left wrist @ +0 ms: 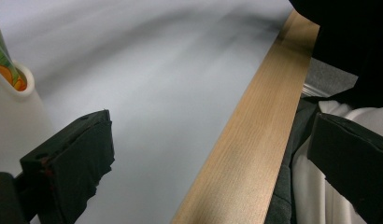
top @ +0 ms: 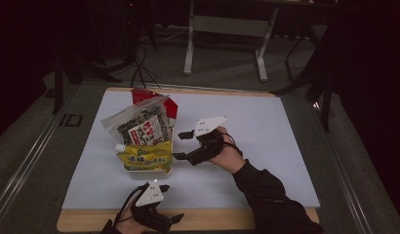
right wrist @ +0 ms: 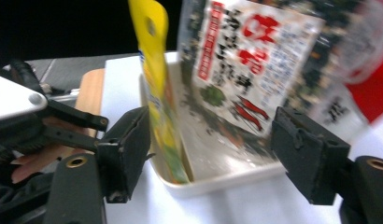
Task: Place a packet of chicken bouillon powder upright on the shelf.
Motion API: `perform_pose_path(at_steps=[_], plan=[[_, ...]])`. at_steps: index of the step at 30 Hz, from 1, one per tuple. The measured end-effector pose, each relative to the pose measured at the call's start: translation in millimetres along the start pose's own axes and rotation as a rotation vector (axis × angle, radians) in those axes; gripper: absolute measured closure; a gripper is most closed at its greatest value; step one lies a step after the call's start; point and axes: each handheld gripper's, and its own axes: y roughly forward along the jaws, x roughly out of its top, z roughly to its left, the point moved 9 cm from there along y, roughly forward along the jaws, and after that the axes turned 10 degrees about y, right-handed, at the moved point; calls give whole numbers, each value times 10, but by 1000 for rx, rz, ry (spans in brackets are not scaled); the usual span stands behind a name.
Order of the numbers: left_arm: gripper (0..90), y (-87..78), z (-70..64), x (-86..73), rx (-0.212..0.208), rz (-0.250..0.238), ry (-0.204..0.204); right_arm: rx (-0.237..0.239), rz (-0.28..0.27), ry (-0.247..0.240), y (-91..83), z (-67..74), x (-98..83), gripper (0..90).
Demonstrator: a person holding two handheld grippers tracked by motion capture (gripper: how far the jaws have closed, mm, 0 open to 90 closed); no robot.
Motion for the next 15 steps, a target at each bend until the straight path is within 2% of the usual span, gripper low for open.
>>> perform_pose_path(at_steps=[1,3,6,15], plan=[[18,1,-4,4,-2,0,4,-17,-2,25,-91,-54,-79,206],[18,1,-5,7,-2,-1,5,-22,6,35,-130,-74,-133,185],[18,-1,-6,7,-2,-3,3,-27,6,42,-149,-84,-157,183],[18,10,-14,7,3,3,16,-42,5,96,-241,-84,-455,156]])
